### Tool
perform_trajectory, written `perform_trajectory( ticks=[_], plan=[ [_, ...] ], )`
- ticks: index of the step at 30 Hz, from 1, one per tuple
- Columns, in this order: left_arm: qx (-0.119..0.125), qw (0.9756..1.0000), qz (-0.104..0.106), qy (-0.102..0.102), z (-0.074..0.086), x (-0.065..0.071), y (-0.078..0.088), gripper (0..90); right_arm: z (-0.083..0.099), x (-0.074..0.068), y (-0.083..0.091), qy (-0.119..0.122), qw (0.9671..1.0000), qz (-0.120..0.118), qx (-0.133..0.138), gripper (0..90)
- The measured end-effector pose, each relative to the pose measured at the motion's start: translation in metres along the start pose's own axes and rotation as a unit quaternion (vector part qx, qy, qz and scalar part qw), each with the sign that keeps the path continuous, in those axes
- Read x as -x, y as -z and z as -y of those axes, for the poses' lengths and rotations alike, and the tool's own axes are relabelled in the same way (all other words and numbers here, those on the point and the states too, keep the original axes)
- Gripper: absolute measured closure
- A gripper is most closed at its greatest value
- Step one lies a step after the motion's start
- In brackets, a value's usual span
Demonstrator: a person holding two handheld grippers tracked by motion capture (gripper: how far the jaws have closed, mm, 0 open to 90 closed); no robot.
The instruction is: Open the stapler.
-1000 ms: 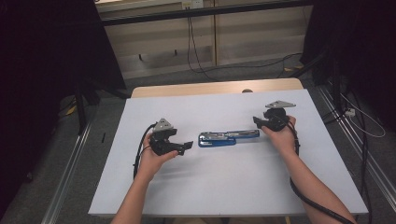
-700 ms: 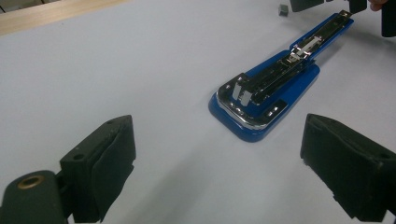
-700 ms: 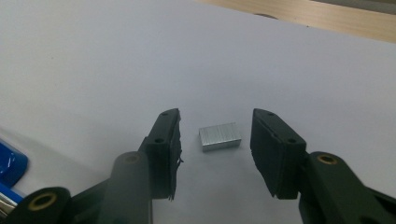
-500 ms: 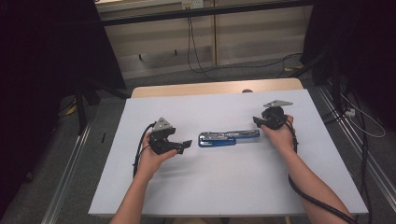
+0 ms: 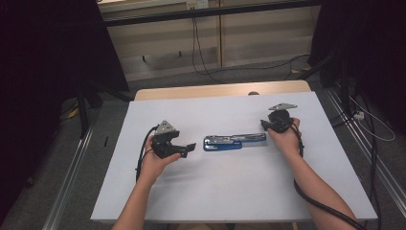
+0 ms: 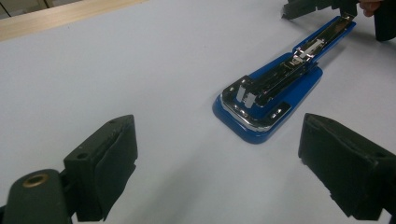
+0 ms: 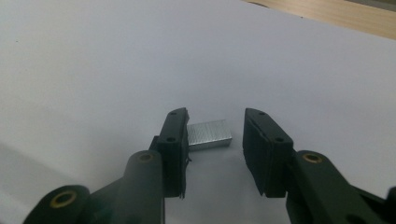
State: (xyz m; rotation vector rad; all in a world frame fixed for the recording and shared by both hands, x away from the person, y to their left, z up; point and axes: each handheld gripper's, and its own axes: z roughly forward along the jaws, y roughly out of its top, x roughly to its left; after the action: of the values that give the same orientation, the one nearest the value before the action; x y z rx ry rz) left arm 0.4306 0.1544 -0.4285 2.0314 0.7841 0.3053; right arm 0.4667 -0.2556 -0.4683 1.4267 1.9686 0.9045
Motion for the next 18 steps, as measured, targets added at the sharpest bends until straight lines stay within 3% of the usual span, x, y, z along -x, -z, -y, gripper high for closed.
perform_trajectory(
  ticks=[10, 18],
  plan=[
    [0.005, 1.0000, 0.000, -0.001, -0.0009, 0.0009, 0.0002, 12.6, 0.0028, 0.0046, 0.0035, -0.006, 1.0000, 0.007, -0.003, 64.6],
    [0.005, 1.0000, -0.002, -0.004, -0.0012, 0.0008, 0.0004, 12.8, 0.0010, 0.0003, 0.0010, -0.015, 0.9998, -0.008, -0.005, 62.0]
  ],
)
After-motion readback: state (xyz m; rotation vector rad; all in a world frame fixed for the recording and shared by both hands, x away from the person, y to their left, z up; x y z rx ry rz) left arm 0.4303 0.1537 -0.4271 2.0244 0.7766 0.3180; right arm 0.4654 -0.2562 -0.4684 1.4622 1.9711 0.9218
